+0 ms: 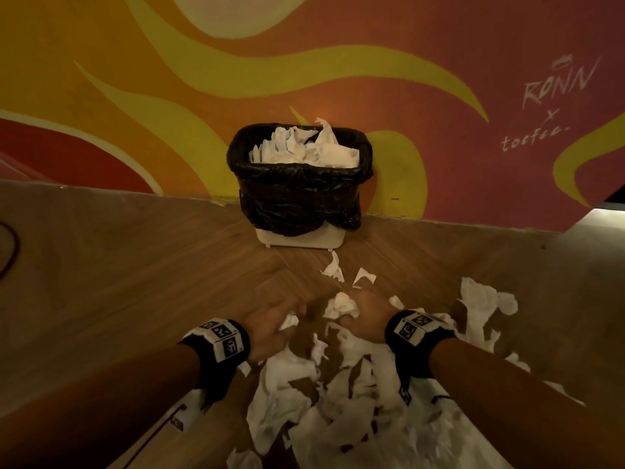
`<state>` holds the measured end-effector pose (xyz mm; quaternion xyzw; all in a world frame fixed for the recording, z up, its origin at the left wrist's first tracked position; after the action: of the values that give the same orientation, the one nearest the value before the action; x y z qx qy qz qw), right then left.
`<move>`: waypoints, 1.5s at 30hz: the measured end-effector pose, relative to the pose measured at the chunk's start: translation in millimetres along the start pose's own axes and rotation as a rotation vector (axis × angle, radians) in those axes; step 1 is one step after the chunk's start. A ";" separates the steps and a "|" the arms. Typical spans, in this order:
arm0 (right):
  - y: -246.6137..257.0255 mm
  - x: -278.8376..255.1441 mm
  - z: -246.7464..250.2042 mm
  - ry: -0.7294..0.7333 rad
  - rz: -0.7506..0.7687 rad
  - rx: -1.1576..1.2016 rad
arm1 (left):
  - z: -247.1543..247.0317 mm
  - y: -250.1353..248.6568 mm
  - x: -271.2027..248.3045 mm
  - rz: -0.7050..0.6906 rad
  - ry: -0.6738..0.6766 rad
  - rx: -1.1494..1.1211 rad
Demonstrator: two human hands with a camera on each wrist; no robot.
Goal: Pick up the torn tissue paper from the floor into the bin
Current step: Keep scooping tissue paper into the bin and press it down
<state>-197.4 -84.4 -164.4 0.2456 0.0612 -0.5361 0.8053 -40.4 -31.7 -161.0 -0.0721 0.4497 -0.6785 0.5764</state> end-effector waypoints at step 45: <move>-2.8 -22.7 134.2 -0.292 0.036 0.359 | 0.2 -16.4 37.3 -0.054 0.030 -0.076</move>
<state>-231.5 -128.3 -40.1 0.3058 -0.1567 -0.5537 0.7585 -64.2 -64.5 -165.2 -0.0960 0.4817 -0.6773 0.5478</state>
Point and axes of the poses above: each hand's wrist, its own x-axis towards the middle knuckle, its own z-axis out of the back of the hand, y = z × x, the point moved 9 cm from there along x, towards the middle knuckle, and after that the axes turned 9 degrees about -x, right-handed, at the moved point
